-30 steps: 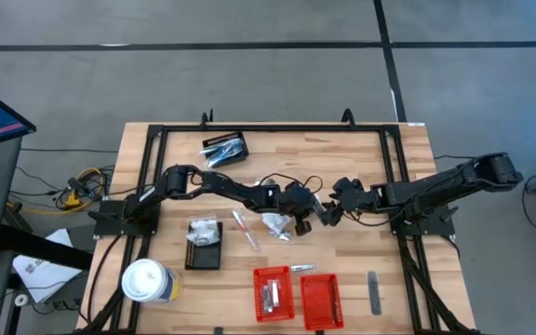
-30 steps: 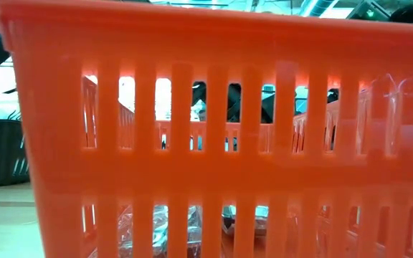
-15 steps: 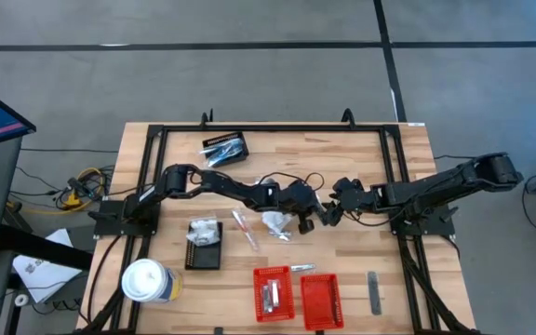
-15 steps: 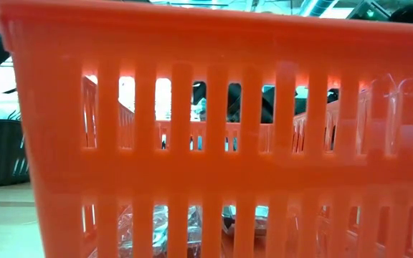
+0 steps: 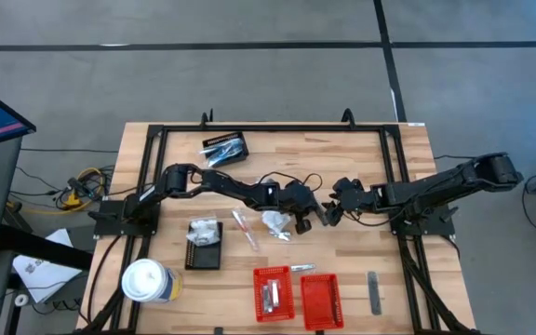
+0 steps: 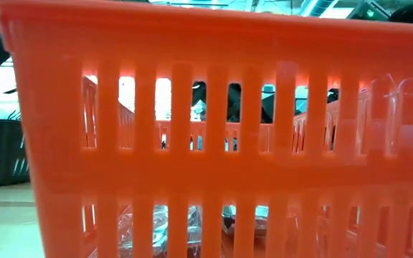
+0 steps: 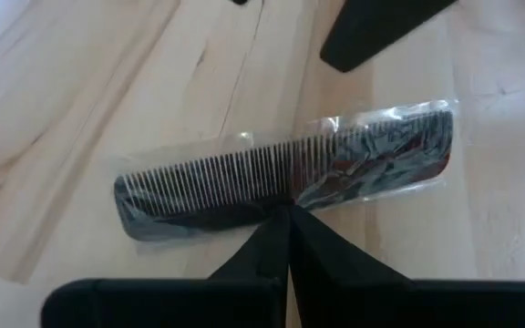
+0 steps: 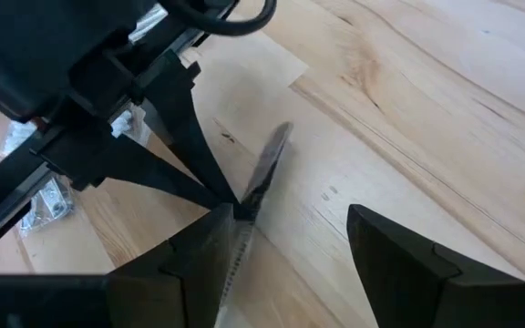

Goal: Pick & Place Travel size toiletries
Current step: Put the black hair brush into the right red bin

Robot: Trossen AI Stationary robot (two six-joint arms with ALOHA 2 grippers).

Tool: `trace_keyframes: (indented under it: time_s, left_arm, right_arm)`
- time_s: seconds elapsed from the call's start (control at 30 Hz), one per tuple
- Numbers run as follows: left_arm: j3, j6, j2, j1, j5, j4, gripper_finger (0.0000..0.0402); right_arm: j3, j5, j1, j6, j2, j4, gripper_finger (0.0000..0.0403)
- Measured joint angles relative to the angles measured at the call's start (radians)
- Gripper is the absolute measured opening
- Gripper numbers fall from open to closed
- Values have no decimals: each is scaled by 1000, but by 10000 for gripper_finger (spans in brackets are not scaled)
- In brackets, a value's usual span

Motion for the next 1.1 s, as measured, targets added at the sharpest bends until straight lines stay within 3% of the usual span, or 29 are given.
trace_keyframes:
  time_s: [0.43,0.73,0.87,1.1]
  left_arm:
    - [-28,-7,1,-1,-13,41,1]
    - [-32,1,6,-15,-35,105,6]
    - [-32,8,-18,-32,-75,118,39]
    - [-30,-30,-24,-30,-145,136,150]
  right_arm:
    - [0,-30,1,28,1,-18,211]
    - [1,-66,16,52,126,-9,246]
    - [1,-67,16,46,169,-9,254]
    - [0,-66,10,26,160,-4,255]
